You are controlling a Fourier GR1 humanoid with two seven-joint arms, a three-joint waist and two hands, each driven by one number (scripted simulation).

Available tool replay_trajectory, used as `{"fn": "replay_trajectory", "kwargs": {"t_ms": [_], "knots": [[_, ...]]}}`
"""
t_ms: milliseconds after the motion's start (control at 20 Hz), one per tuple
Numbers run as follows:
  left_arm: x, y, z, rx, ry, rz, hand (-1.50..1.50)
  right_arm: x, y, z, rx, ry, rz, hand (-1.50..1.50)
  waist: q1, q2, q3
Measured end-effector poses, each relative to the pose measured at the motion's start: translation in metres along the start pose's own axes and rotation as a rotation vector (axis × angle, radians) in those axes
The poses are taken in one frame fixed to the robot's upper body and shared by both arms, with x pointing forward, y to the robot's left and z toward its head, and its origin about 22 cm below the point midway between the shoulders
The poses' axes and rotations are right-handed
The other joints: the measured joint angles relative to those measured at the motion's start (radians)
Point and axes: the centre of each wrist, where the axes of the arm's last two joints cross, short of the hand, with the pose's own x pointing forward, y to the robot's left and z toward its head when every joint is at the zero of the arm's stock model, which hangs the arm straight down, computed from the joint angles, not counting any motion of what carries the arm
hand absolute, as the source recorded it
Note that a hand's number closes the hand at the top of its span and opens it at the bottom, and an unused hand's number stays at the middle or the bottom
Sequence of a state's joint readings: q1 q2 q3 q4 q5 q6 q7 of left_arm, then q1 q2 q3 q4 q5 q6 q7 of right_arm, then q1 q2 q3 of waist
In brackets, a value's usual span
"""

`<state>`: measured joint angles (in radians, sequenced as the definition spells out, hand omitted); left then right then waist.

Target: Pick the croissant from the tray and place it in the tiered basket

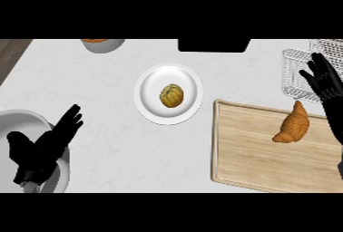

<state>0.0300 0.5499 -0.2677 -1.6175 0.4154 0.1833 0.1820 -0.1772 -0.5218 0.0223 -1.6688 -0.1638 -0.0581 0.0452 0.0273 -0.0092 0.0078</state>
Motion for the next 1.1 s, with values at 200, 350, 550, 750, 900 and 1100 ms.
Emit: {"fn": "replay_trajectory", "kwargs": {"t_ms": [200, 350, 550, 750, 900, 1100], "knots": [[0.009, 0.012, 0.0, 0.092, -0.072, -0.064, 0.0, -0.013, -0.004, 0.011, -0.266, -0.018, -0.14, 1.5, -0.036, -0.002, 0.0], [0.018, 0.028, -0.002, 0.182, -0.118, -0.125, 0.0, -0.015, -0.016, 0.017, -0.57, -0.071, -0.273, 1.5, -0.097, -0.025, 0.01], [0.023, 0.038, -0.003, 0.253, -0.165, -0.175, 0.0, -0.079, -0.021, 0.067, -1.0, 0.286, -0.311, -1.5, -0.13, 0.001, 0.002], [0.019, 0.035, -0.007, 0.281, -0.195, -0.22, 0.0, -0.093, -0.001, 0.104, -1.298, 0.416, -0.324, -1.5, -0.112, 0.004, -0.004], [0.017, 0.029, -0.018, 0.283, -0.21, -0.242, 0.0, -0.079, 0.016, 0.133, -1.349, 0.464, -0.295, -1.5, -0.09, 0.005, -0.007], [0.016, 0.024, -0.024, 0.278, -0.231, -0.257, 0.0, -0.064, 0.018, 0.166, -1.214, 0.578, -0.219, -1.5, -0.065, 0.01, -0.011]]}}
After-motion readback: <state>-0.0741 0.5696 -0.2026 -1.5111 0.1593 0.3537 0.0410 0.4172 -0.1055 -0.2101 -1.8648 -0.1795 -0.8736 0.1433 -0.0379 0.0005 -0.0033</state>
